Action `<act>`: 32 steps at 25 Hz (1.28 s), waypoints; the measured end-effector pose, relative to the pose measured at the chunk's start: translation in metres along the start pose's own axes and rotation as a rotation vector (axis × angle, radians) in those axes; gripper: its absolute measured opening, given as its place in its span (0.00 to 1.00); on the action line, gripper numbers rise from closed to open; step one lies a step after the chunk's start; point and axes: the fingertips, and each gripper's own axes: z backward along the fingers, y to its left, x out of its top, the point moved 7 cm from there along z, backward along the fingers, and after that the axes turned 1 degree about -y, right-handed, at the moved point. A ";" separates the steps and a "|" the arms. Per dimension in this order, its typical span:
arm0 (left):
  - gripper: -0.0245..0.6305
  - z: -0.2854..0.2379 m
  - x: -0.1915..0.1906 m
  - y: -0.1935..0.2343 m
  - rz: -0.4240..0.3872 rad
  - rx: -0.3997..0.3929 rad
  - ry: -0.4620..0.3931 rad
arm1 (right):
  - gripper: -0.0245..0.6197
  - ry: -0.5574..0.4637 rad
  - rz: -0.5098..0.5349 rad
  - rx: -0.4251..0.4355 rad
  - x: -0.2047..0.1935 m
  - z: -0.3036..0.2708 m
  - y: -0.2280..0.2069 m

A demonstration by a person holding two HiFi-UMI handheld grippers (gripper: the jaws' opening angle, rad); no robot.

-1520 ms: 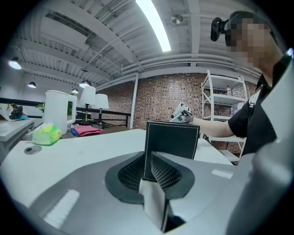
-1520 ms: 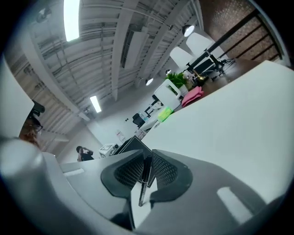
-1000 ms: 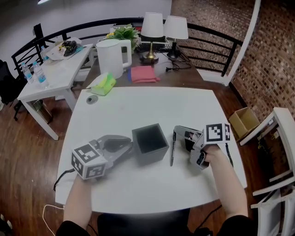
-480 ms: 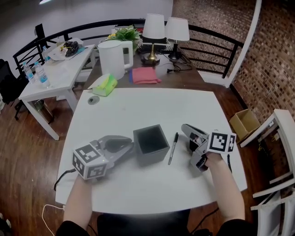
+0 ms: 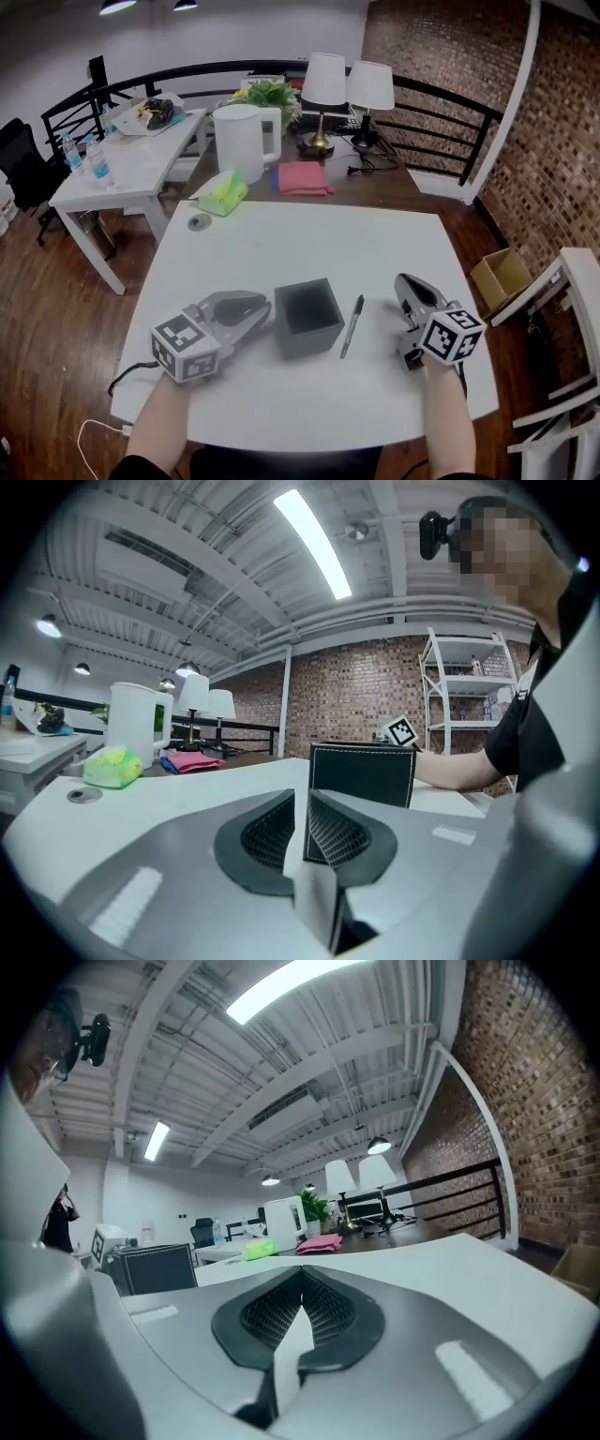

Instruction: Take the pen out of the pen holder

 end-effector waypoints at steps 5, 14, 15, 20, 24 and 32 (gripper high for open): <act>0.11 0.002 0.001 0.004 0.006 0.057 -0.011 | 0.06 -0.018 0.105 -0.075 -0.001 0.014 -0.006; 0.11 0.006 0.004 0.022 0.026 0.244 -0.024 | 0.06 0.005 0.108 -0.144 -0.003 0.019 -0.006; 0.11 0.005 0.004 0.022 0.026 0.245 -0.025 | 0.06 0.004 0.108 -0.145 -0.003 0.018 -0.007; 0.11 0.005 0.004 0.022 0.028 0.243 -0.024 | 0.06 0.004 0.115 -0.146 -0.001 0.018 -0.006; 0.11 0.005 0.004 0.021 0.028 0.243 -0.023 | 0.06 0.005 0.111 -0.145 -0.001 0.019 -0.006; 0.11 0.005 0.004 0.022 0.027 0.239 -0.022 | 0.06 0.005 0.112 -0.150 -0.002 0.019 -0.006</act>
